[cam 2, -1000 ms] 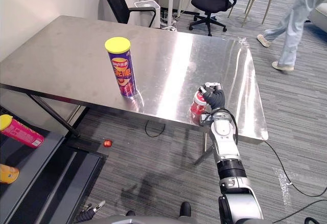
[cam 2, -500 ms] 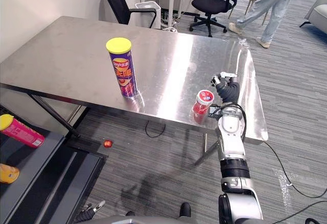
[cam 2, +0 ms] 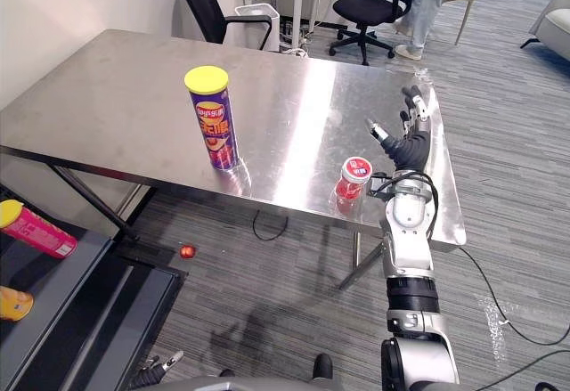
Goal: Put the gum and the chips on the shelf.
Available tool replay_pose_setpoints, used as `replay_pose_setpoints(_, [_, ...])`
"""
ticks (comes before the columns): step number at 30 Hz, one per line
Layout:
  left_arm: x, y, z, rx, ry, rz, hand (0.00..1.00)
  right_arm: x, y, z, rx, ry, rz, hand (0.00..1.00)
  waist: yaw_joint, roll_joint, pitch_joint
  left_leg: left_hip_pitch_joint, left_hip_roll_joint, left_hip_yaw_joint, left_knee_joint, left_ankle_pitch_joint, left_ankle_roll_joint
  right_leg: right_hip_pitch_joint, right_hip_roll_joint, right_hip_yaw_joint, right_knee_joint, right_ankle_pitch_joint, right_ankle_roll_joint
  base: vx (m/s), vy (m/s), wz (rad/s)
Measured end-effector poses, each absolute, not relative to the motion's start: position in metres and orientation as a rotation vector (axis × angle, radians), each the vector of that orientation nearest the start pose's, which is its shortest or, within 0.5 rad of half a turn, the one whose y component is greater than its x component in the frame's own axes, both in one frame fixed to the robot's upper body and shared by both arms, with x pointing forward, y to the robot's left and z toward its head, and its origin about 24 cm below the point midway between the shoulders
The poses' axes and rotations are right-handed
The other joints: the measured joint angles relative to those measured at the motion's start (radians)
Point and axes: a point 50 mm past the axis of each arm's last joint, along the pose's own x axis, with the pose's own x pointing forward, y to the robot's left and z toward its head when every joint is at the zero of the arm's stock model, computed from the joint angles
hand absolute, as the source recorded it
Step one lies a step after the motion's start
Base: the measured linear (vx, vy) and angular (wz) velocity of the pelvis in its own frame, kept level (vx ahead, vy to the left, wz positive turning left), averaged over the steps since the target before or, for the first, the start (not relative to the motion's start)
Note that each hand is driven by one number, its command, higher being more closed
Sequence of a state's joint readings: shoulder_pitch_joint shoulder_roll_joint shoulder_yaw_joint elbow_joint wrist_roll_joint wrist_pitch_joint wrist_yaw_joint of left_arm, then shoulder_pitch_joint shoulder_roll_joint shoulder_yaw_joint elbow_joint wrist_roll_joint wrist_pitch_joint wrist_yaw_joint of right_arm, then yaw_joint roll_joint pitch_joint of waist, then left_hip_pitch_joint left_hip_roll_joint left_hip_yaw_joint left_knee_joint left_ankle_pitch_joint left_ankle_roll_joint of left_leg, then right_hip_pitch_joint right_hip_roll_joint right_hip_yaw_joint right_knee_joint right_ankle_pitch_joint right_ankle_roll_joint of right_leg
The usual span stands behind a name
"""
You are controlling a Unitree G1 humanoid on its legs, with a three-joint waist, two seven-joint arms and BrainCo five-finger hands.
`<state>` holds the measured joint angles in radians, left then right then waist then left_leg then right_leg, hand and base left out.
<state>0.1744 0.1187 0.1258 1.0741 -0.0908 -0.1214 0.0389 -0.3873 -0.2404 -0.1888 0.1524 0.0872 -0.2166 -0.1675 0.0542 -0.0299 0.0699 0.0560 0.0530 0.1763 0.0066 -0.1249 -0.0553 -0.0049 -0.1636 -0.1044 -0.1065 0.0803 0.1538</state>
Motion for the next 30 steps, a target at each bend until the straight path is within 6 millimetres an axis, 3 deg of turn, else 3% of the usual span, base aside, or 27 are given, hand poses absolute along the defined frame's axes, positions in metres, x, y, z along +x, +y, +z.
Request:
replay_pose_setpoints(3, [0.059,0.218,-0.162,-0.009,1.102,0.307,0.00,0.302,-0.219,0.147,-0.088,-0.494,-0.237,0.00,0.001,-0.001,0.000,0.000,0.001,0.000,0.001,0.000,0.000,0.001,0.000,0.000,0.000,0.000,0.000,0.00,0.000,0.00])
replay_pose_setpoints(16, [0.056,0.221,-0.162,0.015,1.111,0.289,0.00,0.262,-0.193,0.095,-0.121,-0.330,-0.019,0.00,-0.015,-0.013,-0.008,-0.006,0.002,0.001,0.004,-0.001,-0.001,-0.008,0.000,0.000,0.000,0.000,0.000,0.00,0.000,0.00])
replay_pose_setpoints(30, [0.053,0.223,-0.162,0.010,1.114,0.305,0.00,0.255,-0.197,0.089,-0.171,-0.320,-0.104,0.00,-0.021,-0.021,-0.018,-0.031,0.003,-0.015,0.024,-0.001,-0.001,-0.013,0.000,-0.010,0.000,0.000,0.000,-0.01,-0.007,0.02])
